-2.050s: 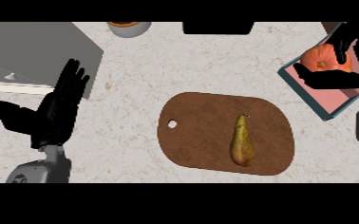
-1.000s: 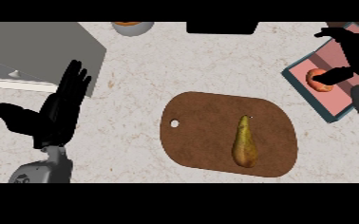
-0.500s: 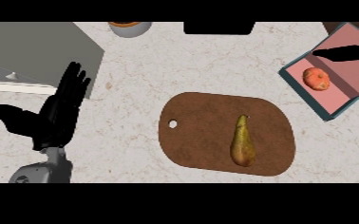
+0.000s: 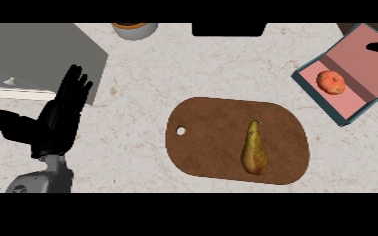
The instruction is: Pick the squash from the cutting board and place it in the cardboard box
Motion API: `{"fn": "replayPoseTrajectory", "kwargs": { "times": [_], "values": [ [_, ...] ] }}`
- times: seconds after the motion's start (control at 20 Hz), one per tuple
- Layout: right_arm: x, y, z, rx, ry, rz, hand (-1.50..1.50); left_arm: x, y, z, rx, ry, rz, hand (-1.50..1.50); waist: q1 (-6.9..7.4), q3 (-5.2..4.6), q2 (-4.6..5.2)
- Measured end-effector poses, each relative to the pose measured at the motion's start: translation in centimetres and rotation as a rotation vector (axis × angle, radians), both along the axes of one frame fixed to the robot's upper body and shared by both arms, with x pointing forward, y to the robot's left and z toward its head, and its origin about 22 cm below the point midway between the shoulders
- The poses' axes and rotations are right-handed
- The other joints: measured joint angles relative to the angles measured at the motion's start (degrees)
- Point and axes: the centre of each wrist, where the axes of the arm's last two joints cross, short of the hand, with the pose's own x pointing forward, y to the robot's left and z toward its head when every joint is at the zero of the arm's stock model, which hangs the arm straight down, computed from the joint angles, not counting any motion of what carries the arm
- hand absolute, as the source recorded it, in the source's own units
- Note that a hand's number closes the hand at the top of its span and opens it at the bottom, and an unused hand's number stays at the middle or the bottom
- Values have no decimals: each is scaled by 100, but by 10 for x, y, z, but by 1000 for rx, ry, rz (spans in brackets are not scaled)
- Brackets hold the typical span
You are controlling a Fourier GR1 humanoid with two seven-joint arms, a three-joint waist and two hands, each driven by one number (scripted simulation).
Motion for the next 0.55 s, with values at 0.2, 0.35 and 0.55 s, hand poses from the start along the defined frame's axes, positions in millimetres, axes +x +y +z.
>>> {"fn": "replayPoseTrajectory", "kwargs": {
  "times": [0.2, 0.35, 0.55],
  "values": [
    [-21, -32, -10, 67, -36, -31, -150, -1, -1, 3, -1, 0, -4, 0, 38, 3, 19],
    [-33, -49, -16, 95, -57, -52, -150, 2, -1, 4, -2, -2, -3, 0, 45, 4, 23],
    [-52, -70, -21, 105, -78, -63, -150, 1, -9, 8, 0, -1, -10, 0, 60, 7, 27]
  ]
}}
